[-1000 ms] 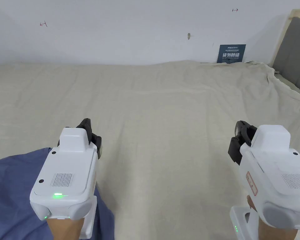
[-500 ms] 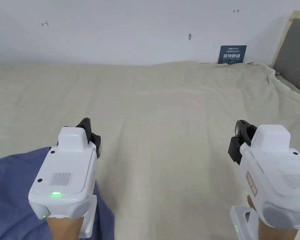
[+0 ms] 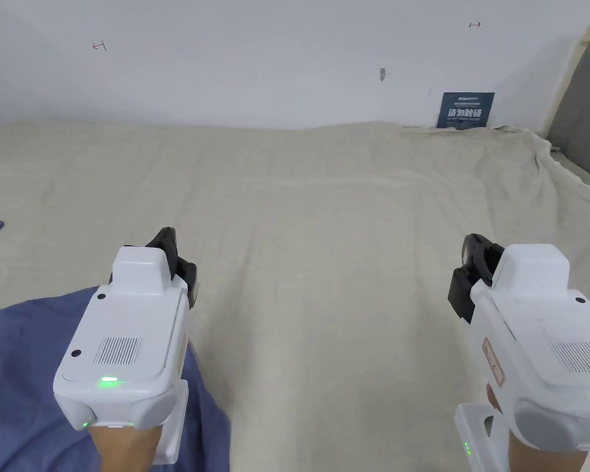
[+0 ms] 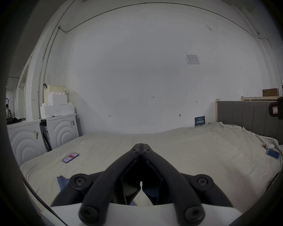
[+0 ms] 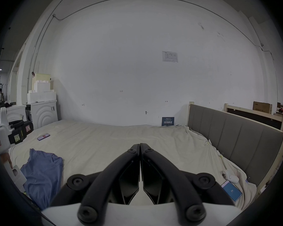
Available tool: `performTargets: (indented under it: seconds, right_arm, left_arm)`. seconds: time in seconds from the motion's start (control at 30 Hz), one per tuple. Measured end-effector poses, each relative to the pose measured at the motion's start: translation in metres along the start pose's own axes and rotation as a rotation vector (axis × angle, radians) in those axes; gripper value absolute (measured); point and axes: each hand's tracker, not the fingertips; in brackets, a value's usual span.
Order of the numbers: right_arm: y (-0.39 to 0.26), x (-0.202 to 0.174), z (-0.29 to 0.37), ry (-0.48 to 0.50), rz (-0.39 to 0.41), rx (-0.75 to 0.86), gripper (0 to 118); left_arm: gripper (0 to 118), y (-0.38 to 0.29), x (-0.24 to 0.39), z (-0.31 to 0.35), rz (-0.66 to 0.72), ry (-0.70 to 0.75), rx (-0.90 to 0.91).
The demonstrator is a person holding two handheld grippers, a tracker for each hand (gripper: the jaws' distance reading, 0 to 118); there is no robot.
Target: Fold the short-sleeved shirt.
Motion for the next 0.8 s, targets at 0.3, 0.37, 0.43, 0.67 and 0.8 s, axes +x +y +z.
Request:
performTargets:
  seconds: [0.3, 0.37, 0.43, 0.67, 0.8]
  right_arm:
    - [0.007, -0.046, -0.017, 0.121, 0.012, 0.019, 0]
    - [0.009, -0.064, -0.023, 0.162, 0.011, 0.024, 0]
    - [0.010, -0.082, -0.027, 0.209, 0.014, 0.030, 0]
    - [0.011, -0.149, -0.036, 0.354, 0.023, 0.036, 0]
    - [0.011, -0.186, -0.037, 0.435, 0.026, 0.034, 0]
  left_arm:
    - [0, -0.002, -0.050, 0.023, -0.002, 0.120, -0.011]
    - [0, -0.003, -0.068, 0.032, 0.003, 0.151, -0.016]
    - [0, -0.005, -0.087, 0.041, 0.004, 0.188, -0.022]
    - [0, -0.010, -0.152, 0.079, -0.015, 0.366, -0.042]
    - [0, -0.012, -0.185, 0.105, -0.018, 0.452, -0.057]
